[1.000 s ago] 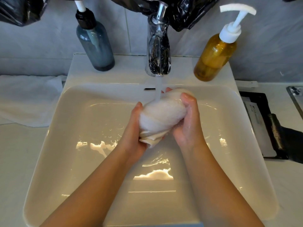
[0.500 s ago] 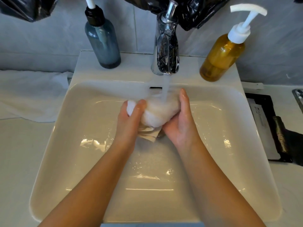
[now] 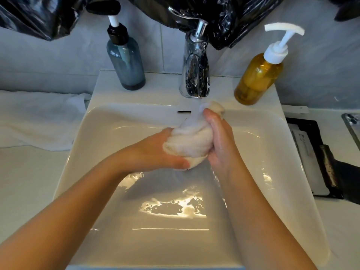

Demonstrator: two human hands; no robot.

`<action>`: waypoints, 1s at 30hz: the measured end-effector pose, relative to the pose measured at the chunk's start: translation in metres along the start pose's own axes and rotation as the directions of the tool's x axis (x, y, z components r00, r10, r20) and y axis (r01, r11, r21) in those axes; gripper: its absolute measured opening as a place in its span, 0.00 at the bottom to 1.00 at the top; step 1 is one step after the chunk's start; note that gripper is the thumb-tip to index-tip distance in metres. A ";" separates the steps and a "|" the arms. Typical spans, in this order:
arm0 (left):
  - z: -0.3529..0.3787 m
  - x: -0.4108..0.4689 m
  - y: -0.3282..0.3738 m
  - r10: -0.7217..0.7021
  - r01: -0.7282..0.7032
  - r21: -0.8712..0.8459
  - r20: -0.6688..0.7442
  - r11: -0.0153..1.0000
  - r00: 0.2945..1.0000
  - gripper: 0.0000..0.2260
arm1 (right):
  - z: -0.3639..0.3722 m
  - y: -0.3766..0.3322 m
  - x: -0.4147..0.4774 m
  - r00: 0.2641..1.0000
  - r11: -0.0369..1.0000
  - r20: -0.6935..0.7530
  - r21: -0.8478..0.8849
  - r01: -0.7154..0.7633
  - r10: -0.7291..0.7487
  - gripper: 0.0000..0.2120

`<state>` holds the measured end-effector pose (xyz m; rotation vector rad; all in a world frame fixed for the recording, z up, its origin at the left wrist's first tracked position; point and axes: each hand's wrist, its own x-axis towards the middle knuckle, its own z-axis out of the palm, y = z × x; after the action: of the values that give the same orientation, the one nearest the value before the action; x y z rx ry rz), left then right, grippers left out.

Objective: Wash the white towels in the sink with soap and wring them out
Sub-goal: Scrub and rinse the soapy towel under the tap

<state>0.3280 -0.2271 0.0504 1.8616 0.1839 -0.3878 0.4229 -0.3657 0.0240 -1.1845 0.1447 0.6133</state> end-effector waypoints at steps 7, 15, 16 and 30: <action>0.008 -0.024 -0.002 -0.096 0.121 0.123 -0.193 0.985 0.976 0.33 | 0.015 -0.007 -0.012 0.998 0.997 0.048 -0.073 -0.026 0.030 0.16; 0.033 -0.013 -0.012 -0.092 0.188 0.204 -0.406 0.961 0.909 0.28 | 0.027 -0.007 -0.008 0.996 0.962 -0.093 -0.272 -0.008 -0.018 0.20; 0.037 -0.013 -0.010 -0.055 0.198 0.284 -0.442 0.938 0.895 0.27 | 0.026 -0.007 -0.008 0.994 0.957 -0.105 -0.288 -0.003 -0.029 0.19; 0.029 -0.011 -0.016 -0.074 0.017 -0.241 -0.229 0.970 0.971 0.29 | -0.011 -0.005 -0.014 0.959 0.989 0.256 -0.113 -0.097 0.123 0.27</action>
<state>0.3078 -0.2492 0.0320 1.6641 0.4187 -0.1648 0.4161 -0.3820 0.0296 -1.1847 -0.0459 0.8786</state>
